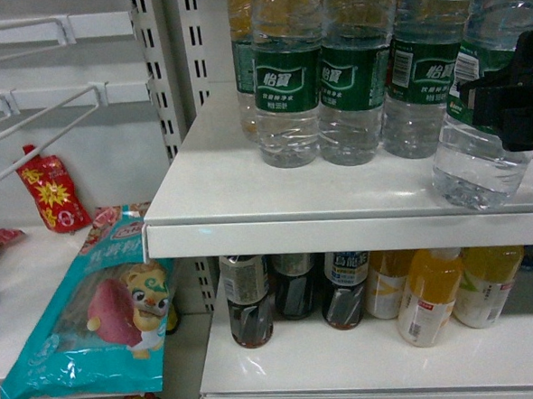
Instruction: Move water from second to third shelf
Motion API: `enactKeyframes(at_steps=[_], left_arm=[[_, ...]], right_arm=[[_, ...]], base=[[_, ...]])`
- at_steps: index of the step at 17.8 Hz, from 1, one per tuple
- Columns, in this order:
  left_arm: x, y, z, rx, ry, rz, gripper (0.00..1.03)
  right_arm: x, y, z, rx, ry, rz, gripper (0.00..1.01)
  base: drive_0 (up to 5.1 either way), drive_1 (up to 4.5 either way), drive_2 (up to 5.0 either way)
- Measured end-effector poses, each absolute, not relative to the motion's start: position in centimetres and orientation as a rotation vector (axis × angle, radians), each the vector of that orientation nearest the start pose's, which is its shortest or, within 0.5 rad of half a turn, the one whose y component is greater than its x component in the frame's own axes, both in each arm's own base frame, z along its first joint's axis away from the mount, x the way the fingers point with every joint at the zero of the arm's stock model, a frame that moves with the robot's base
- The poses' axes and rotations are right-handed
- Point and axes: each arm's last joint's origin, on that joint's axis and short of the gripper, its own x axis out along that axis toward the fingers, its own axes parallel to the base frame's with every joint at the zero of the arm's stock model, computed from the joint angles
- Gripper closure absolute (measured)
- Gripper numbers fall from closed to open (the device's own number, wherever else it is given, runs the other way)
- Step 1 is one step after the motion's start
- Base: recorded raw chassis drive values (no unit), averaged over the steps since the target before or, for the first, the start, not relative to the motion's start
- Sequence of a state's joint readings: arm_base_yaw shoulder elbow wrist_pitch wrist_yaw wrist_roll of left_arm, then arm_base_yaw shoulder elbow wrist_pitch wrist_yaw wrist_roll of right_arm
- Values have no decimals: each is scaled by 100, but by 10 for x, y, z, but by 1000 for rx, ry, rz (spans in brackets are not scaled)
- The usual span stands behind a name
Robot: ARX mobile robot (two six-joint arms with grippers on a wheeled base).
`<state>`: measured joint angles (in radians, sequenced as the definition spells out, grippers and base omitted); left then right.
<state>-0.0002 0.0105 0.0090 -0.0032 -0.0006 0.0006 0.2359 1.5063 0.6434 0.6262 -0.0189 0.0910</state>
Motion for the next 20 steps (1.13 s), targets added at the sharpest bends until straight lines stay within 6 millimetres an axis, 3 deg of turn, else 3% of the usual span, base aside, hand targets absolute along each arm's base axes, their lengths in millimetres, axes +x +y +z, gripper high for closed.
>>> enactKeyframes(at_steps=[11,20], left_arm=[[98,0,165,1,5,0,5],[98,0,165,1,5,0,5]], right_arm=[[339,82,197,74,295,199,62],[347,89,194,67,303,177,62]], base=[[-489,257,257],[-489,257,257]])
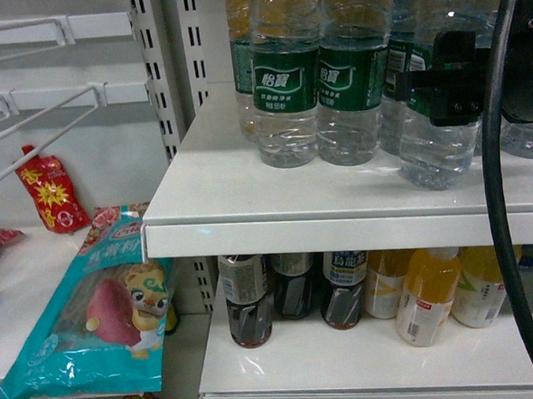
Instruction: Move water from second to third shelf
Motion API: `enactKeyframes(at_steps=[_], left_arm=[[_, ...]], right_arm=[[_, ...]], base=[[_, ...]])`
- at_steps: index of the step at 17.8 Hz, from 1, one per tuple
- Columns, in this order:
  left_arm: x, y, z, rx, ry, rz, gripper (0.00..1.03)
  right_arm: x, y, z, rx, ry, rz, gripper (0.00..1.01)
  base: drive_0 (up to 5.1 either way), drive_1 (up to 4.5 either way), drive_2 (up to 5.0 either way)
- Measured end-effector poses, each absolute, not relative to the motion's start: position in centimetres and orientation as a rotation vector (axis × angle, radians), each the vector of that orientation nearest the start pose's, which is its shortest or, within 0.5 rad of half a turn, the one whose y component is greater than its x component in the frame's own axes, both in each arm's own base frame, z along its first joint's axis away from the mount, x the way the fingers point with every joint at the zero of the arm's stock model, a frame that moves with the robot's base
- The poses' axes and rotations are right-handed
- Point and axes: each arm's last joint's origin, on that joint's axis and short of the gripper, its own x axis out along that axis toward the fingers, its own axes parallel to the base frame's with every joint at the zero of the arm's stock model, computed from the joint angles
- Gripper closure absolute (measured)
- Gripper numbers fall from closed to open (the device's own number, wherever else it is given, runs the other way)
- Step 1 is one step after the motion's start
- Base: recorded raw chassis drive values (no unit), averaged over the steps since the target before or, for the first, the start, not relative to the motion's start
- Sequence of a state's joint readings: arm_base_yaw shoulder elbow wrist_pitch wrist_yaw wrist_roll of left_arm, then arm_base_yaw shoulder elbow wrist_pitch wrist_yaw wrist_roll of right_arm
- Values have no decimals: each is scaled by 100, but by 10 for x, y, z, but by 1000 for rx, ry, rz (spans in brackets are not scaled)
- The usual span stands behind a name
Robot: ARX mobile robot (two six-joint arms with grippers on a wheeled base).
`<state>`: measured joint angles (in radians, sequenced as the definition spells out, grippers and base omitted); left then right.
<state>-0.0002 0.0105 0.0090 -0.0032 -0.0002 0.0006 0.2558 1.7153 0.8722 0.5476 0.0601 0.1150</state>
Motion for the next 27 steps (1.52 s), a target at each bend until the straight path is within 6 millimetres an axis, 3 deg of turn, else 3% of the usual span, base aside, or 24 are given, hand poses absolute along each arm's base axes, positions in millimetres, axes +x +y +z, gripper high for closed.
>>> enactKeyframes(at_steps=[5,7,11,13,27], left_arm=[[98,0,165,1,5,0,5],[98,0,165,1,5,0,5],[98,0,165,1,5,0,5],[98,0,165,1,5,0,5],[98,0,165,1,5,0,5]], right_arm=[[347,88,194,67,299,176,61],[348,87,193,71,293,176,39],[350,84,196,83,274,169,4],[351,84,197,82,282,166,3],[340,74,205,135,330,215,3]], base=[[-489,257,257],[-489,257,257],[-489,257,257],[-489,257,257],[0,0,0]])
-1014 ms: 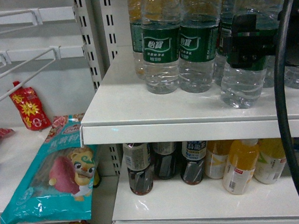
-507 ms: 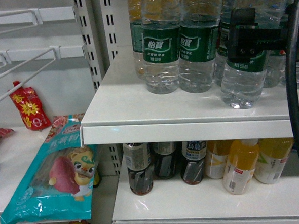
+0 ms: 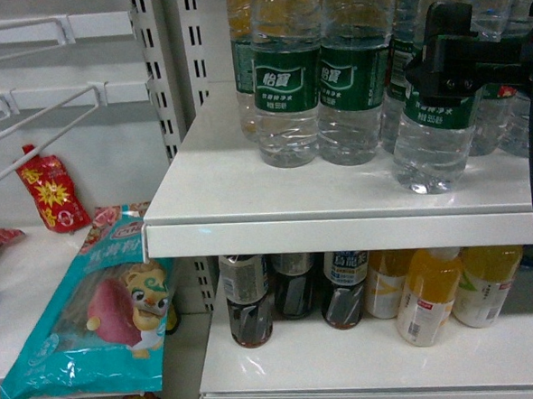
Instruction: Move water from second to third shelf
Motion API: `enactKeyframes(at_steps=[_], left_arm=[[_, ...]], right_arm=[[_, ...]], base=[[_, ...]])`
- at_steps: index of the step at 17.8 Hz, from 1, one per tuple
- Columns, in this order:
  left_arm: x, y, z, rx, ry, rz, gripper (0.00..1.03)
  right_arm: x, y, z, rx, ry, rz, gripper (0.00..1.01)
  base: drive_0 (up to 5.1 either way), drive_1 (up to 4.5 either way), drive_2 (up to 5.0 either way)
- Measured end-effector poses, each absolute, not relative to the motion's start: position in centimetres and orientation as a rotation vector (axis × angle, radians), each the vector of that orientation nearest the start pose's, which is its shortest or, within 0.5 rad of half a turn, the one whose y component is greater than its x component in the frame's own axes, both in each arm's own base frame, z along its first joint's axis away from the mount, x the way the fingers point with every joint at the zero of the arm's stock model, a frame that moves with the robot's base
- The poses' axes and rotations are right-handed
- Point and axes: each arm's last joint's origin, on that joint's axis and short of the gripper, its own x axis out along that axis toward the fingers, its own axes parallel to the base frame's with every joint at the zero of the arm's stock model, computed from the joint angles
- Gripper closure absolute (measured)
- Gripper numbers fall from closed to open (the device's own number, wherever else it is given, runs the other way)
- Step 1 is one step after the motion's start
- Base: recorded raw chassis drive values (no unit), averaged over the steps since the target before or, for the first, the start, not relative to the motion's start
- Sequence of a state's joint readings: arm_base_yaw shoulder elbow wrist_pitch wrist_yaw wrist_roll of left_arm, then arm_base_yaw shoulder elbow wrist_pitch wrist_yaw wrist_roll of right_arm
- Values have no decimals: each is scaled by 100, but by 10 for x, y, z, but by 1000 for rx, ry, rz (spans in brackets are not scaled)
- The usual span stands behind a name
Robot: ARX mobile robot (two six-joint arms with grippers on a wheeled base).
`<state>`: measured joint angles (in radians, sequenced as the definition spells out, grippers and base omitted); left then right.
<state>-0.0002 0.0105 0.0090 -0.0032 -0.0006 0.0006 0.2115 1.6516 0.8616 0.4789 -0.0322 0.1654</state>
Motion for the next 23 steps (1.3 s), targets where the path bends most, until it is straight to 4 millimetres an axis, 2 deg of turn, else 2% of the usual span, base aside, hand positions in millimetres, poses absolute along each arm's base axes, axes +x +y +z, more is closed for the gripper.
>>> enactKeyframes(at_steps=[5,11,16,18,23], left_arm=[[98,0,165,1,5,0,5],[98,0,165,1,5,0,5],[98,0,165,1,5,0,5],[98,0,165,1,5,0,5],[98,0,165,1,5,0,5]], right_arm=[[337,73,210,138,328,239,3],[323,66,215,69,329,245,3],[292,50,224,44,327,288,3],[256,30,234,47,314,316,3],[242,26,235,52,314,329,3]], base=[[0,0,0],[0,0,0],[0,0,0],[0,0,0],[0,0,0]])
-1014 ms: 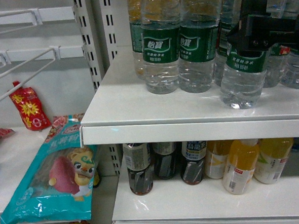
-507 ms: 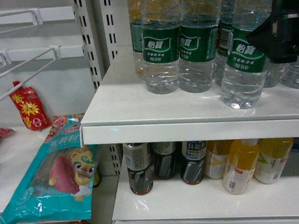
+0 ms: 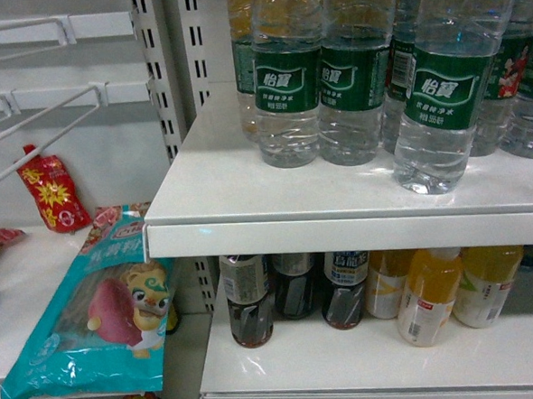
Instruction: Move water from second to third shelf
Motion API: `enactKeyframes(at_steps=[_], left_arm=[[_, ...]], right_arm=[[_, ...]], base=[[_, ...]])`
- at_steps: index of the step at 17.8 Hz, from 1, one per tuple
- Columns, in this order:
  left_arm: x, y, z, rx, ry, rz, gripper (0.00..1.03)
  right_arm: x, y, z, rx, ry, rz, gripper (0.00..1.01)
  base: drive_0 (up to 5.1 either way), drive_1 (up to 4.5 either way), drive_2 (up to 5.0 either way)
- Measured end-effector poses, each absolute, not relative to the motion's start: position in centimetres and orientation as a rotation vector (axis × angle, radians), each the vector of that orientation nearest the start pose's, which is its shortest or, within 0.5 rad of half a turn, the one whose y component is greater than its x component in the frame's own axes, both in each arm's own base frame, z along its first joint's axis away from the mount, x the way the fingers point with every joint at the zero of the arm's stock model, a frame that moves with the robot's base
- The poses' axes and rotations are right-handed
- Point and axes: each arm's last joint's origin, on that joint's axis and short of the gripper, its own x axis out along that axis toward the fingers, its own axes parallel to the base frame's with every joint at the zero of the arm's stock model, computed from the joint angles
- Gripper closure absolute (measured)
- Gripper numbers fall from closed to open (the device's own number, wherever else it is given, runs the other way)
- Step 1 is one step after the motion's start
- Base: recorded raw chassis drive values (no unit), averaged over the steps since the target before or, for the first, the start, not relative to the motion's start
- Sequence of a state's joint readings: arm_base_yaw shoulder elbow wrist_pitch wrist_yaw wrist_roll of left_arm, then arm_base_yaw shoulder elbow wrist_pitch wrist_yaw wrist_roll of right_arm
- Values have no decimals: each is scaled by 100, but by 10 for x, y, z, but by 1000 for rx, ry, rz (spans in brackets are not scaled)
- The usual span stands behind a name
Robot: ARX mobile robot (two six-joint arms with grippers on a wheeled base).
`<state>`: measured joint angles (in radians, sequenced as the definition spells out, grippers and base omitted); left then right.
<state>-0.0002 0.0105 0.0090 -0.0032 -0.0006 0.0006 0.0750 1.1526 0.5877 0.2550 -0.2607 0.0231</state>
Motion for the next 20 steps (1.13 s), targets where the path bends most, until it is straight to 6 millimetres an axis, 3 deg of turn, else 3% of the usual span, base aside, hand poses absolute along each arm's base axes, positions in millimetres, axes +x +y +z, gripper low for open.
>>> enactKeyframes(at_steps=[3,4,5,7,11,20], left_arm=[[98,0,165,1,5,0,5],[98,0,165,1,5,0,5],[98,0,165,1,5,0,5],[98,0,165,1,5,0,5],[98,0,165,1,5,0,5],[98,0,165,1,5,0,5]], right_arm=[[211,7,245,70,270,312,3],[172,0,232,8,17,9,36],[144,-1,215,6,3,-4,75],[137,-1,206,5,-6,-4,100],[132,-1,194,3,15,-5,99],[125,-1,189,3,-7,-5,99]], base=[[0,0,0],[0,0,0],[0,0,0],[0,0,0],[0,0,0],[0,0,0]])
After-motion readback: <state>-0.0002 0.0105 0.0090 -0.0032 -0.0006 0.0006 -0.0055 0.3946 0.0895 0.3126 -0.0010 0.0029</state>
